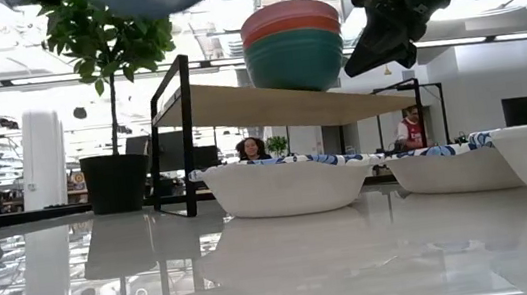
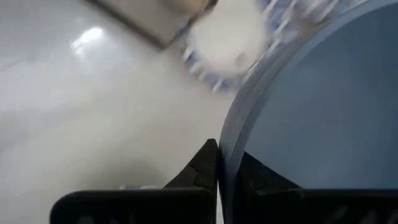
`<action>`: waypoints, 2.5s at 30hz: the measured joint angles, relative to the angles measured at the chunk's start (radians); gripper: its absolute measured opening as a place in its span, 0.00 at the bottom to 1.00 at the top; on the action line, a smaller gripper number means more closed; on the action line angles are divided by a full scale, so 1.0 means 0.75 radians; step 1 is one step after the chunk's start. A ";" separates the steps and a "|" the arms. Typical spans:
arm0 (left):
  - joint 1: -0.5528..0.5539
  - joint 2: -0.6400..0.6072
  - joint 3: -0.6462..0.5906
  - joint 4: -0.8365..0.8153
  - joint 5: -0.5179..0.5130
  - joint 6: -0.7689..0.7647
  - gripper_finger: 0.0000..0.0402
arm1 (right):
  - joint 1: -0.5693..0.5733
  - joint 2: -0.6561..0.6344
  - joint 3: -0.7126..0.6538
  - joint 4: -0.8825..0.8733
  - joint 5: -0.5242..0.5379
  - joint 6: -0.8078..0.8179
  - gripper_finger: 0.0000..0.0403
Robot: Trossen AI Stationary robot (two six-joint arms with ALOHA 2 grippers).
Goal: Place and stack bowls onto a shelf
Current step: Stack the blue bowl on the pink bowl on the shelf
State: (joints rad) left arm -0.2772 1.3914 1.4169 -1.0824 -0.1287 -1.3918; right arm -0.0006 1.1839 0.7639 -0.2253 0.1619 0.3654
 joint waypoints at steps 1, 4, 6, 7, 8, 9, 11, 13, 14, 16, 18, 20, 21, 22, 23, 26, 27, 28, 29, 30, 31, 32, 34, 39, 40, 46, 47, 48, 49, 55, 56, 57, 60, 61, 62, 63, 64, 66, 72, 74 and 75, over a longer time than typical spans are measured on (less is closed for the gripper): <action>0.010 0.000 0.047 -0.007 -0.044 -0.008 0.00 | 0.000 0.000 0.000 0.000 0.000 0.000 0.16; 0.054 0.000 0.174 -0.003 -0.218 -0.014 0.00 | 0.000 0.000 0.000 0.000 0.000 0.000 0.16; 0.097 -0.001 0.237 0.007 -0.323 -0.003 0.00 | 0.000 0.000 0.000 0.000 0.000 0.000 0.16; 0.120 0.000 0.261 0.011 -0.366 0.017 0.00 | 0.000 0.000 0.000 0.000 0.000 0.000 0.16; 0.145 0.000 0.276 0.019 -0.404 0.035 0.00 | 0.000 0.000 0.000 0.000 0.000 0.000 0.16; 0.170 0.001 0.283 0.038 -0.438 0.053 0.00 | 0.000 0.000 0.000 0.000 0.000 0.000 0.16; 0.224 0.003 0.284 0.098 -0.486 0.074 0.00 | 0.000 0.000 0.000 0.000 0.000 0.000 0.16; 0.278 0.010 0.284 0.157 -0.498 0.110 0.00 | 0.000 0.000 0.000 0.000 0.000 -0.002 0.16; 0.305 0.023 0.285 0.198 -0.499 0.136 0.00 | 0.000 0.000 0.000 0.000 0.000 -0.006 0.16; 0.353 0.041 0.285 0.273 -0.496 0.180 0.00 | -0.001 0.000 0.000 -0.002 0.000 -0.010 0.16; 0.410 0.068 0.285 0.317 -0.470 0.223 0.00 | -0.001 -0.001 0.000 -0.003 0.000 -0.010 0.16; 0.464 0.074 0.285 0.344 -0.419 0.241 0.00 | -0.001 -0.001 0.000 -0.009 0.000 -0.010 0.16; 0.488 0.087 0.285 0.347 -0.401 0.253 0.00 | -0.001 -0.001 0.000 -0.009 0.000 -0.010 0.16; 0.510 0.095 0.286 0.369 -0.381 0.261 0.00 | -0.001 -0.001 0.000 -0.010 0.000 -0.010 0.16; 0.533 0.102 0.286 0.388 -0.359 0.264 0.00 | -0.001 -0.001 0.000 -0.015 0.000 -0.011 0.16; 0.575 0.126 0.282 0.415 -0.307 0.278 0.00 | -0.001 -0.001 -0.001 -0.022 0.000 -0.011 0.16; 0.587 0.129 0.284 0.459 -0.284 0.288 0.00 | -0.003 -0.001 -0.001 -0.029 0.000 -0.011 0.16; 0.598 0.134 0.285 0.479 -0.257 0.295 0.00 | -0.003 -0.001 -0.001 -0.033 0.000 -0.011 0.16; 0.608 0.145 0.285 0.480 -0.244 0.304 0.00 | -0.003 -0.001 -0.001 -0.033 0.000 -0.011 0.16; 0.615 0.158 0.285 0.489 -0.233 0.309 0.00 | -0.003 -0.001 -0.001 -0.036 0.001 -0.011 0.16; 0.623 0.169 0.285 0.507 -0.218 0.310 0.00 | -0.003 -0.001 -0.001 -0.041 0.002 -0.011 0.16; 0.628 0.183 0.285 0.508 -0.208 0.310 0.00 | -0.003 -0.001 -0.001 -0.044 0.002 -0.011 0.16; 0.631 0.205 0.282 0.506 -0.175 0.310 0.00 | -0.003 -0.001 -0.001 -0.045 0.002 -0.011 0.16; 0.632 0.243 0.284 0.525 -0.128 0.331 0.00 | -0.003 -0.001 -0.001 -0.051 0.003 -0.011 0.16; 0.632 0.247 0.284 0.525 -0.128 0.335 0.00 | -0.003 -0.001 -0.001 -0.051 0.003 -0.011 0.16; 0.632 0.241 0.285 0.536 -0.160 0.385 0.00 | -0.003 -0.001 -0.001 -0.062 0.005 -0.015 0.16; 0.632 0.242 0.284 0.537 -0.155 0.389 0.00 | -0.003 -0.001 -0.001 -0.063 0.005 -0.015 0.16; 0.632 0.242 0.284 0.538 -0.150 0.389 0.00 | -0.003 -0.001 -0.001 -0.064 0.005 -0.015 0.16; 0.632 0.242 0.284 0.537 -0.147 0.389 0.00 | -0.003 -0.001 -0.001 -0.064 0.005 -0.015 0.16; 0.631 0.242 0.284 0.536 -0.148 0.430 0.08 | -0.003 -0.001 -0.001 -0.068 0.005 -0.014 0.16; 0.631 0.242 0.284 0.536 -0.149 0.434 0.11 | -0.003 -0.001 -0.001 -0.068 0.005 -0.014 0.16; 0.631 0.242 0.284 0.537 -0.149 0.443 0.14 | -0.003 -0.001 -0.001 -0.068 0.005 -0.014 0.16; 0.631 0.242 0.284 0.539 -0.166 0.454 0.22 | -0.003 -0.001 -0.001 -0.068 0.005 -0.014 0.16; 0.631 0.242 0.284 0.540 -0.177 0.455 0.25 | -0.003 -0.001 -0.001 -0.068 0.005 -0.014 0.16; 0.631 0.242 0.284 0.547 -0.186 0.459 0.28 | -0.003 -0.001 -0.001 -0.068 0.005 -0.014 0.16; 0.631 0.242 0.284 0.552 -0.200 0.473 0.30 | -0.003 -0.001 -0.001 -0.068 0.005 -0.014 0.16; 0.632 0.242 0.284 0.562 -0.213 0.490 0.32 | -0.003 -0.001 -0.001 -0.068 0.005 -0.014 0.16; 0.634 0.241 0.284 0.584 -0.231 0.526 0.36 | -0.003 -0.001 -0.001 -0.068 0.005 -0.014 0.16; 0.663 0.228 0.285 0.617 -0.202 0.606 0.44 | -0.003 -0.001 -0.001 -0.068 0.005 -0.013 0.16; 0.679 0.226 0.299 0.592 -0.149 0.627 0.45 | -0.003 -0.001 -0.001 -0.069 0.005 -0.008 0.16; 0.684 0.223 0.309 0.587 -0.133 0.650 0.45 | -0.003 -0.001 -0.001 -0.069 0.005 -0.008 0.16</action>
State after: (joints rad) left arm 0.2358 1.5587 1.6486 -0.6420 -0.2288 -0.9042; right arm -0.0025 1.1835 0.7635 -0.2769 0.1658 0.3597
